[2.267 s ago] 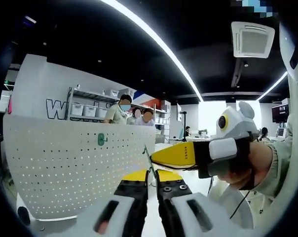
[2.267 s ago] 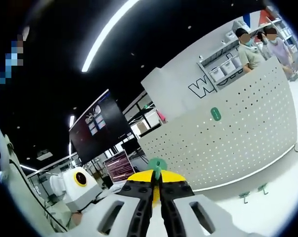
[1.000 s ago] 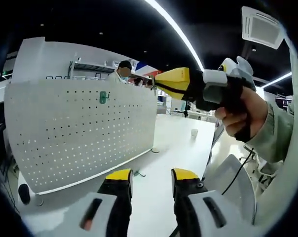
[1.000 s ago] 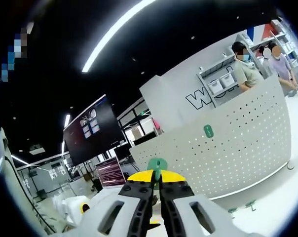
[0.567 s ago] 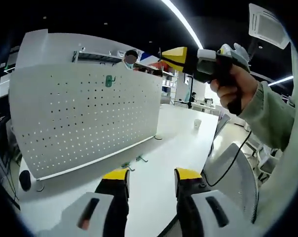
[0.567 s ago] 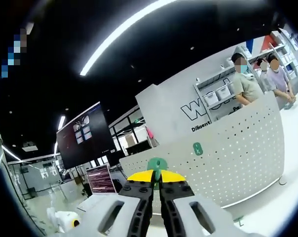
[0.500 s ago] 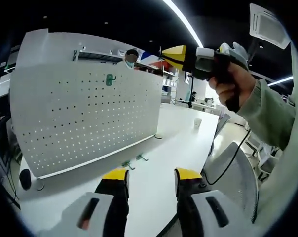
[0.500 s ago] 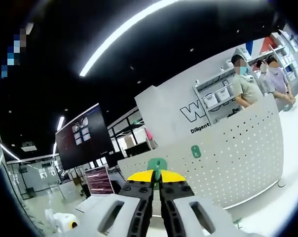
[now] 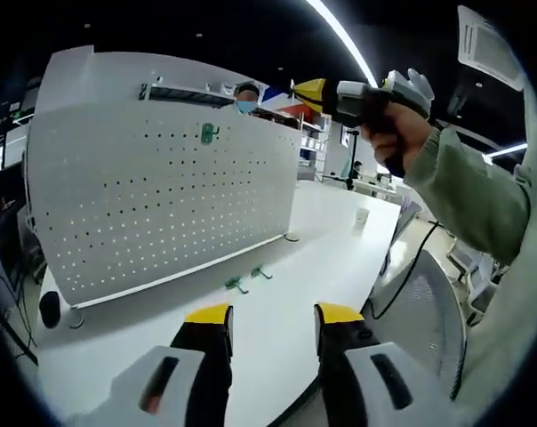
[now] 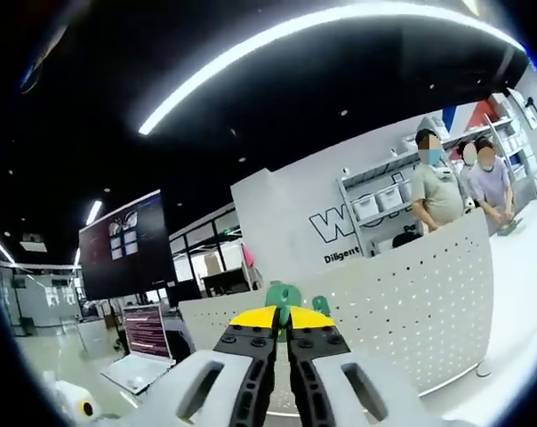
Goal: Insert the hook assembly into the mounting plate slot until the hook locks in place.
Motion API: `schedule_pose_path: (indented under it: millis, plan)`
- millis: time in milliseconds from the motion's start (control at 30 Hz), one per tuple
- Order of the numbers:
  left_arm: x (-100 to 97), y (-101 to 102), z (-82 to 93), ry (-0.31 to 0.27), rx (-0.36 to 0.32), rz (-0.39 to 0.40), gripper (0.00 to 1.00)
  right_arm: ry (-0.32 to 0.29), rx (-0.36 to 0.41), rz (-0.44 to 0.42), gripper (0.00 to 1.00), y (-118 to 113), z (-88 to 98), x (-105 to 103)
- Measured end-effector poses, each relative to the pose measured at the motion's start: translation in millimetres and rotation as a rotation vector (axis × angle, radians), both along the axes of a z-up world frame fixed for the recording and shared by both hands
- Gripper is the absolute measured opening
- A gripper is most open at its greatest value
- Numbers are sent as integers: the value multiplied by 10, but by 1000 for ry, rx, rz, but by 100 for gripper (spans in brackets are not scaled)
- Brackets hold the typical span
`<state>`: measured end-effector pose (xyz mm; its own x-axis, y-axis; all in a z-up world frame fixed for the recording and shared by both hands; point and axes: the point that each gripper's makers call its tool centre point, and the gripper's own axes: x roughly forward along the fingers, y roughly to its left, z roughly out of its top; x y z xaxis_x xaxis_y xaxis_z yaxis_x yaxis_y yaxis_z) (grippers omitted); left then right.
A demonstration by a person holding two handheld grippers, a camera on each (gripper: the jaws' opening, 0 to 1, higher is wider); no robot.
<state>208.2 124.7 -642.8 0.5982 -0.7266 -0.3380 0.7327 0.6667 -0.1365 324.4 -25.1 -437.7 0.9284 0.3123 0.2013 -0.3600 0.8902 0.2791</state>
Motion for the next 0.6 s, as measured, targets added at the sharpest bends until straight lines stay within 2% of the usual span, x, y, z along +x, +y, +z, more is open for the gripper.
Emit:
schedule_pose_path:
  millis: [233,600]
  plan:
    - [-12,3,-16,8,5,3,38,-40,-56,-58,1,-115,75,226]
    - [40,11,-44,22,16,12,38,-42,-96,-76,1,-124,11,524]
